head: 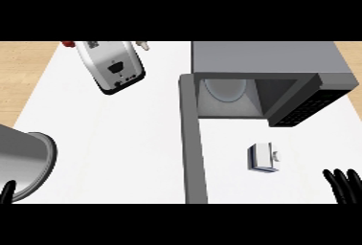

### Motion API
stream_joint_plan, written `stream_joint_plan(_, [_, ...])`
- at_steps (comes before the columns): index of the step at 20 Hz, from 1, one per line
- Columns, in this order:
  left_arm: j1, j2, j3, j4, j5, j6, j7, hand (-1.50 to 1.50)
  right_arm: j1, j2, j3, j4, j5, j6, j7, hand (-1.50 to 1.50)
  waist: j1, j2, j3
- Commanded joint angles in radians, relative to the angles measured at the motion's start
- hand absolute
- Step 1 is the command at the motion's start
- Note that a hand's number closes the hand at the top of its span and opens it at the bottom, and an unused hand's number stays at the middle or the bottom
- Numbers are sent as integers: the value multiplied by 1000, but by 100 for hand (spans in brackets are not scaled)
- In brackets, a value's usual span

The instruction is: Pick up the milk, place it into the microwave and close the microwave

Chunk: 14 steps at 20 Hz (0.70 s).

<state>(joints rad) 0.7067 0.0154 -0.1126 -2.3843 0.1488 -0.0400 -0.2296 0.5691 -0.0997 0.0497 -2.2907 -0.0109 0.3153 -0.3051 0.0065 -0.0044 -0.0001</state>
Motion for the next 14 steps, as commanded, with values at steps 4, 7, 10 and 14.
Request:
stream_joint_plan(4, [112,19,61,-90,79,-64,-16,-150,-44,55,37,88,103,-45,-23,-150,2,2,0])
stream_joint_plan(7, [231,-14,-44,-46,8,-82,-143,-150,-91,69,23,202,154,-76,-79,-150,14,0,1])
stream_joint_plan(10, [141,23,109,27,109,-143,-136,-150,-200,59,3,288,174,-85,-67,-150,6,3,0])
stream_joint_plan(14, [261,6,137,18,123,-207,-227,-150,-278,30,-47,455,202,-86,-149,-150,17,2,0])
